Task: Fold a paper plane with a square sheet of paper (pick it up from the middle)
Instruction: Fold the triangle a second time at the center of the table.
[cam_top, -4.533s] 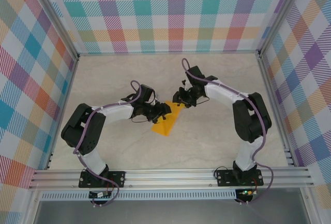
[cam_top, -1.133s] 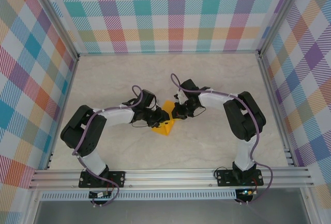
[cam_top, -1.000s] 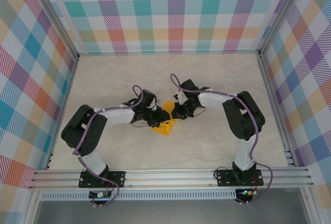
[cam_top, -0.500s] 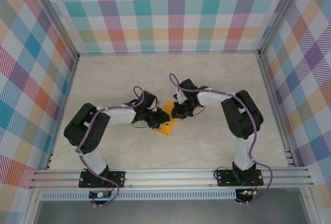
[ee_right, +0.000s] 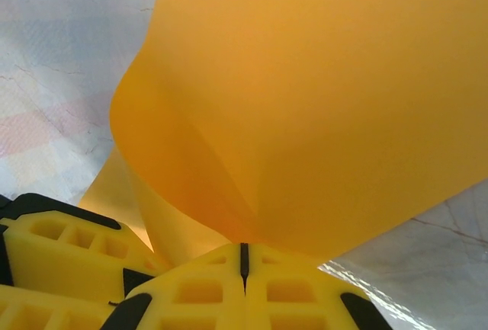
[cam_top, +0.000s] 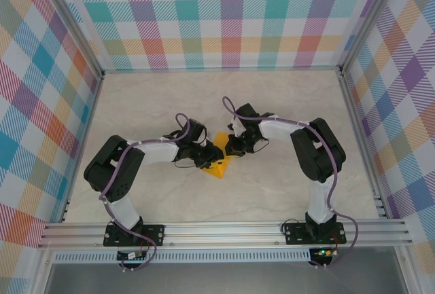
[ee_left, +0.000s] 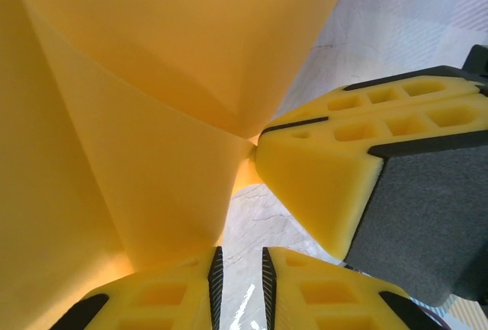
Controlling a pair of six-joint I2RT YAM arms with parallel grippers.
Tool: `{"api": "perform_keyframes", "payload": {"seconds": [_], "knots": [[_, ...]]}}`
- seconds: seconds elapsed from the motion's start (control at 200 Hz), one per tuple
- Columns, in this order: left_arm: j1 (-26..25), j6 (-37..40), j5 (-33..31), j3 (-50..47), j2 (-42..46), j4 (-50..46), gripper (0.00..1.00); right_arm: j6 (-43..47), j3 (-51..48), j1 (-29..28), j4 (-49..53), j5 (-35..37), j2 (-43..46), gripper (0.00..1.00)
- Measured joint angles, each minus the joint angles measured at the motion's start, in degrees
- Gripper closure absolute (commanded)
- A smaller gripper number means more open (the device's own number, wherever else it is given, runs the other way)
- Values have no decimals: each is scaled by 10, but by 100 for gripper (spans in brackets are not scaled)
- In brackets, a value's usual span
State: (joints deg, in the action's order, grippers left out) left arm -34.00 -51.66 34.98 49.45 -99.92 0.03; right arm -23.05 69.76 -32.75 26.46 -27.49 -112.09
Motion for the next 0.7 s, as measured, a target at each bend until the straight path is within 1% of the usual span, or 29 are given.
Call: {"api": "perform_keyframes", "payload": {"seconds": [0.24, 0.705], "knots": [[-2, 0, 10, -13, 1, 9, 77, 0, 0, 0, 2, -2, 0, 98], [-10, -2, 10, -31, 4, 17, 77, 0, 0, 0, 2, -4, -4, 98]]}}
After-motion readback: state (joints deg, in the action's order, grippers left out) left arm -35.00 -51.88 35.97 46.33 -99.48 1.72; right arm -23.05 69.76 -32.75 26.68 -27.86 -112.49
